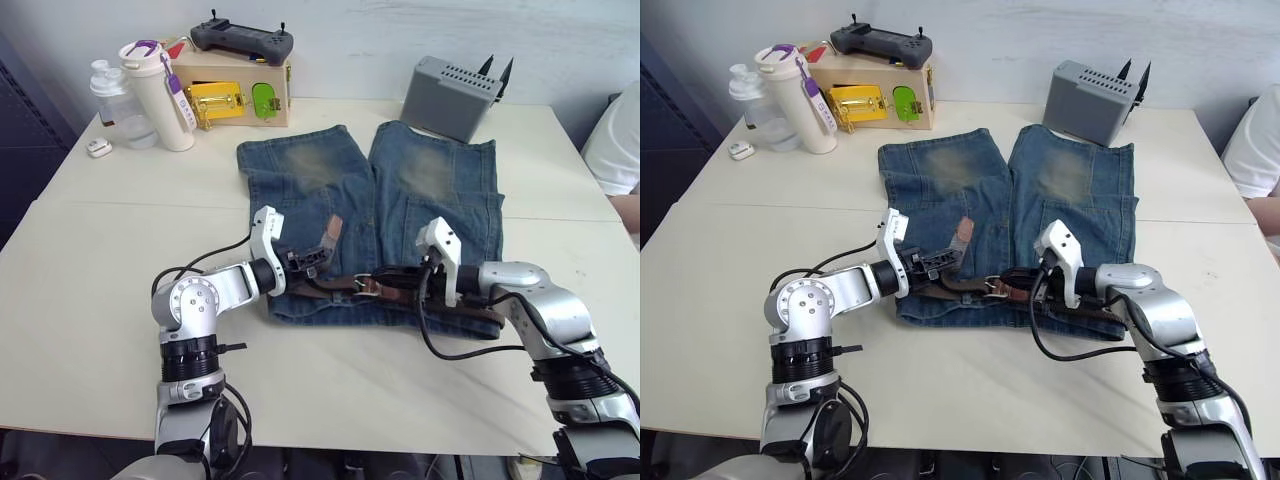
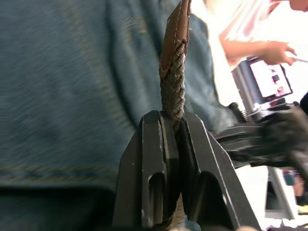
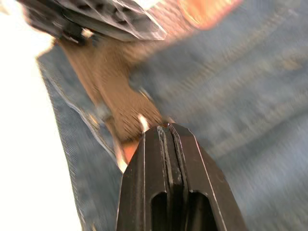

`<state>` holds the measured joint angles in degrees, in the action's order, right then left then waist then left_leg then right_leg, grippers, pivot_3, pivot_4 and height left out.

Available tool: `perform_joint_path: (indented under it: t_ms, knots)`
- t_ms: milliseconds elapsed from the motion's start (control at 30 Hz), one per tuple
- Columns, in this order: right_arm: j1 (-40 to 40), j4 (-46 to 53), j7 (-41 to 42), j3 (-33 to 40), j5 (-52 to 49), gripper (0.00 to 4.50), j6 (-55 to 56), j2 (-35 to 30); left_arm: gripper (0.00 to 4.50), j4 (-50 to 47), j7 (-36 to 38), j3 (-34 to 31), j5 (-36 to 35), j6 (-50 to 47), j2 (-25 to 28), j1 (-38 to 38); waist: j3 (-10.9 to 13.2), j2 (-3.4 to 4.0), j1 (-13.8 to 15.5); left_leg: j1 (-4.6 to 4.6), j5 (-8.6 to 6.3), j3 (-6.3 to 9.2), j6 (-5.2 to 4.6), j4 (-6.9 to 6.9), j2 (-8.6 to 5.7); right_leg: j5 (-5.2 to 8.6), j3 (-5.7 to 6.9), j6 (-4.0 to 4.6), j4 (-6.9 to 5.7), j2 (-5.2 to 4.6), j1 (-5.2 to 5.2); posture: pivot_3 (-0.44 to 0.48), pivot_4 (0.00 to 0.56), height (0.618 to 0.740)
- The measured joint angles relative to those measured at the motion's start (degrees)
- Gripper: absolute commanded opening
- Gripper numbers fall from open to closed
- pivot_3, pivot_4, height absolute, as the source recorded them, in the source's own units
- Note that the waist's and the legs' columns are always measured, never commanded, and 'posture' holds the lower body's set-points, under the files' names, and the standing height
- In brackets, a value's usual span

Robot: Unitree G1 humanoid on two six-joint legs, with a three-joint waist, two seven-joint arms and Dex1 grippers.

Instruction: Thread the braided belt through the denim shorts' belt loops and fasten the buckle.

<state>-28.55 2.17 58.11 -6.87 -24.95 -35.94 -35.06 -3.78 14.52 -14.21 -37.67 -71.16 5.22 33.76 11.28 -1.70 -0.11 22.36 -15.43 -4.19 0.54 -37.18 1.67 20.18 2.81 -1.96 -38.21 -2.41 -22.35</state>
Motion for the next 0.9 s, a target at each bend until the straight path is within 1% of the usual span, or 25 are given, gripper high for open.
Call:
perform_joint_path:
  t_ms: [67,133,267,367,467,900]
  knots:
    - [-0.98,-1.75,1.22,-0.69,0.22,0.01,0.00,0.10,0.00,-0.26,0.57,2.13,1.76,4.70,0.32,-0.87,0.00,0.00,0.16,0.02,-0.01,0.00,-0.02,-0.03,-0.02,0.00,0.01,0.00,0.00,-0.03,0.00,0.000,0.150,0.735]
    - [-2.00,-2.79,2.63,-1.18,0.23,0.01,-0.17,0.09,0.00,-0.32,0.66,2.96,2.65,8.53,0.29,-0.94,0.00,0.00,0.11,0.03,-0.01,0.00,-0.04,-0.04,-0.01,0.00,0.01,0.00,0.00,-0.03,0.00,0.000,0.150,0.735]
    - [-2.91,-5.25,4.80,-3.05,1.21,0.01,0.37,0.32,0.00,-0.53,1.94,4.51,3.81,13.93,1.11,-0.85,0.00,0.00,0.00,0.03,-0.01,0.00,-0.04,0.00,0.00,0.00,0.02,0.00,0.00,-0.02,-0.01,0.000,0.150,0.735]
    - [-3.82,-8.15,5.04,-3.67,2.44,0.01,2.13,1.50,0.00,-1.64,3.15,6.83,4.48,15.57,2.72,-1.35,0.00,0.00,-0.24,0.01,-0.01,-0.02,-0.04,0.02,0.02,0.00,0.00,0.00,-0.01,0.00,-0.03,0.000,0.150,0.735]
    - [-4.68,-9.88,5.91,-3.95,3.13,0.01,3.18,1.63,0.00,-3.16,3.86,8.59,4.56,16.51,3.01,-2.88,0.00,0.00,-0.08,0.01,-0.01,-0.01,-0.04,0.01,0.02,0.00,0.01,0.00,0.00,-0.01,0.00,0.000,0.150,0.735]
    - [-6.46,-12.93,9.59,-4.63,3.65,0.01,2.93,2.43,0.00,-4.80,3.91,10.52,4.85,17.13,4.99,-4.87,0.00,0.00,-0.15,0.00,-0.03,-0.01,-0.08,0.01,0.03,0.00,0.01,0.00,0.01,-0.02,0.01,0.000,0.150,0.735]
